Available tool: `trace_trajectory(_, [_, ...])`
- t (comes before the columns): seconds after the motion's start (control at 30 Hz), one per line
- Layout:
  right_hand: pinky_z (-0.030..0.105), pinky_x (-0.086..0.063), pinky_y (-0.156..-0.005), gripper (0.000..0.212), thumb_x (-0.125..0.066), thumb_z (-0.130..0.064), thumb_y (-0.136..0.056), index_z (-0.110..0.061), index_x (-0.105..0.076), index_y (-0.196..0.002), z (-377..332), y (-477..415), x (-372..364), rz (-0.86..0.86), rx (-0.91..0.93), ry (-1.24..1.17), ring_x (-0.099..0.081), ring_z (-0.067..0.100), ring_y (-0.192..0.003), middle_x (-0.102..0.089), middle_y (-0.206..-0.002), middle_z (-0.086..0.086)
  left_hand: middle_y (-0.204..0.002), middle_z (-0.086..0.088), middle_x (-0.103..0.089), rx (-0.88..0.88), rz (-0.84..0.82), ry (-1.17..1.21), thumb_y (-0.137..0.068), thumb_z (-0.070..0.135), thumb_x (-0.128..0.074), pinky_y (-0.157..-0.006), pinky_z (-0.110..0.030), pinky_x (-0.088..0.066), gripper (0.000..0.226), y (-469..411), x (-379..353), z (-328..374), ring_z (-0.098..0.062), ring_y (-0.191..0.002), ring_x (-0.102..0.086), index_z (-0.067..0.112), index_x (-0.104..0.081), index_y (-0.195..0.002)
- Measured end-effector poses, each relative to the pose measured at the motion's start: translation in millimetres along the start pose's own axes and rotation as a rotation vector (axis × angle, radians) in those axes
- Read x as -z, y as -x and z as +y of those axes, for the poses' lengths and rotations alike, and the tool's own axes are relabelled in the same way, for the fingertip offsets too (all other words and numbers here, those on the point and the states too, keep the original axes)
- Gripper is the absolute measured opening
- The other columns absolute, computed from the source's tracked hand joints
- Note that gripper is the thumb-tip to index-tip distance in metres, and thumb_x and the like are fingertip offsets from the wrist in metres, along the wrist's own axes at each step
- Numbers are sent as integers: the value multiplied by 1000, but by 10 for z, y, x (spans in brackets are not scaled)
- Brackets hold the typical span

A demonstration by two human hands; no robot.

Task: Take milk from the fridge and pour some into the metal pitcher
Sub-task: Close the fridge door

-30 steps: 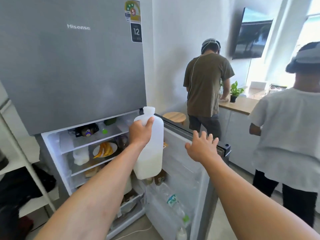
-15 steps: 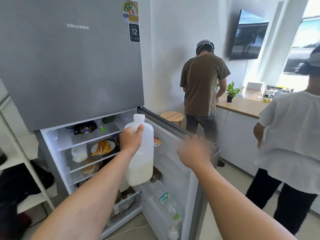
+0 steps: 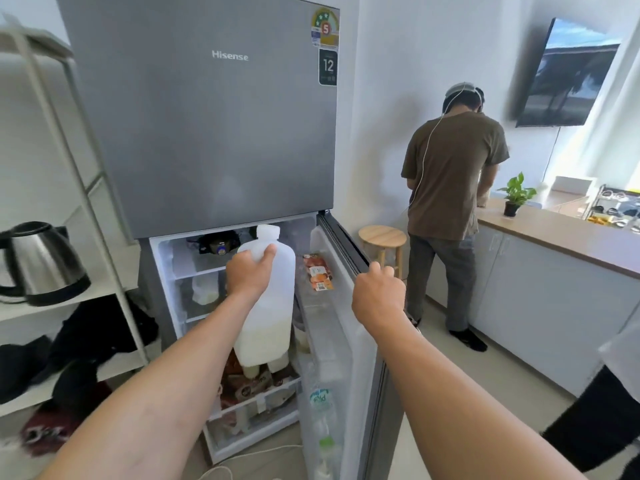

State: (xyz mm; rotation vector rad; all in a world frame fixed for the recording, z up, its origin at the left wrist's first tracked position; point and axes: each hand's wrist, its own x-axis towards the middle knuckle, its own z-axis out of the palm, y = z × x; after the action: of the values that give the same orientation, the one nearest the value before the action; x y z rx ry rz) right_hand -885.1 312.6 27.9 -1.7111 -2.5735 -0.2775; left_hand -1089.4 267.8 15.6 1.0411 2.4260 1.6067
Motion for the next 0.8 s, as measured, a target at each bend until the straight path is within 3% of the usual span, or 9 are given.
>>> trace_trajectory(0.07, [33, -50, -78, 33, -53, -19, -93, -14, -56, -125, -119, -16, 7, 40, 55, -55, -51, 27, -113, -49, -123, 8, -82, -19, -65, 21, 15, 21, -95, 45, -56, -74, -39, -50, 54, -27, 137, -27, -35, -85, -61, -6, -63, -78])
trace_trajectory(0.17, [34, -46, -77, 26, -48, -17, -94, -12, -59, -117, -287, -17, 41, 50, 122, -188, -59, 27, -104, -55, -117, 7, -72, -9, -57, 58, 38, 41, -95, 43, -56, -66, -34, -45, 47, -71, 320, -85, -33, -80, -58, 4, -55, -69])
trace_trajectory(0.27, [34, -45, -79, 27, -47, -22, -96, -10, -60, -117, -453, -38, 69, 69, 191, -280, -57, 27, -105, -55, -116, 8, -67, 1, -54, 80, 69, 37, -95, 43, -56, -57, -29, -38, 42, -142, 506, -166, -27, -77, -56, 8, -57, -73])
trace_trajectory(0.37, [33, -39, -73, 34, -44, -34, -98, -13, -57, -122, -623, -76, 62, 69, 251, -336, -56, 26, -104, -53, -119, 7, -68, 1, -51, 109, 112, -3, -95, 45, -55, -52, -25, -34, 45, -217, 697, -255, -25, -75, -52, 4, -59, -78])
trace_trajectory(0.57, [38, -46, -78, 41, -29, -37, -102, -19, -50, -132, -1059, -160, -73, 67, 322, -448, -56, 29, -108, -55, -118, 8, -75, -8, -58, 174, 202, -10, -91, 46, -59, -59, -31, -39, 45, -370, 1066, -517, -29, -75, -54, 3, -60, -79])
trace_trajectory(0.7, [37, -47, -77, 38, -26, -36, -104, -20, -53, -125, -1325, -212, -93, 71, 370, -481, -56, 27, -108, -59, -115, 5, -84, -9, -62, 206, 256, 21, -89, 46, -60, -55, -28, -38, 43, -454, 1275, -695, -30, -80, -58, 3, -64, -85])
trace_trajectory(0.8, [40, -53, -78, 40, -24, -40, -104, -18, -53, -122, -1536, -276, -108, 73, 399, -493, -58, 26, -103, -64, -110, 6, -83, -8, -62, 232, 292, 30, -89, 47, -61, -61, -30, -39, 44, -505, 1409, -827, -29, -81, -58, 3, -64, -85])
